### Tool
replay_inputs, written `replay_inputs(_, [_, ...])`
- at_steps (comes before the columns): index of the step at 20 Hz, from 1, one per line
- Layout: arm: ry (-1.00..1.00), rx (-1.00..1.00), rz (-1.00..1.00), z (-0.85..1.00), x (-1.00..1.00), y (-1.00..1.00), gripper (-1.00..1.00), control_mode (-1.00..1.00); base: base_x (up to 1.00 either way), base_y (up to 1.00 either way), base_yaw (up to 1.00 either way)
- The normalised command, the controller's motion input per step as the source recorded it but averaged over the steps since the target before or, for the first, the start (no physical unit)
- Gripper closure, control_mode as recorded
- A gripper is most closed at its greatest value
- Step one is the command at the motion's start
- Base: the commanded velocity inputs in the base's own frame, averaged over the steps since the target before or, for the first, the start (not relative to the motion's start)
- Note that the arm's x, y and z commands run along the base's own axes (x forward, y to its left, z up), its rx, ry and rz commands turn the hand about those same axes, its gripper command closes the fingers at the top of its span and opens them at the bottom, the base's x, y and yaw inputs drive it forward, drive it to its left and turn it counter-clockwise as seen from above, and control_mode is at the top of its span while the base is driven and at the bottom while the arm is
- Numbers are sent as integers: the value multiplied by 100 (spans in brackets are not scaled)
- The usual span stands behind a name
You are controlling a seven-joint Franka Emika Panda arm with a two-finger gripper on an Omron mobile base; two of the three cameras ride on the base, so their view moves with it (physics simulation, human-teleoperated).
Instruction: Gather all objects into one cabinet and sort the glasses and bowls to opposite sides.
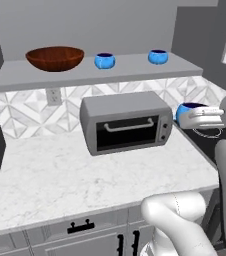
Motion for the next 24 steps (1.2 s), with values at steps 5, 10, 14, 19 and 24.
replay_inputs(5, [0,0,0,0,0,0,100,100,39,-23,0])
replay_inputs(10, [0,0,0,0,0,0,100,100,51,-4,0])
replay_inputs(14, [0,0,0,0,10,0,100,-100,40,0,0])
replay_inputs(19, [0,0,-13,52,21,-10,100,-100,0,0,0])
replay_inputs(24, [0,0,-26,71,22,-15,100,-100,0,0,0])
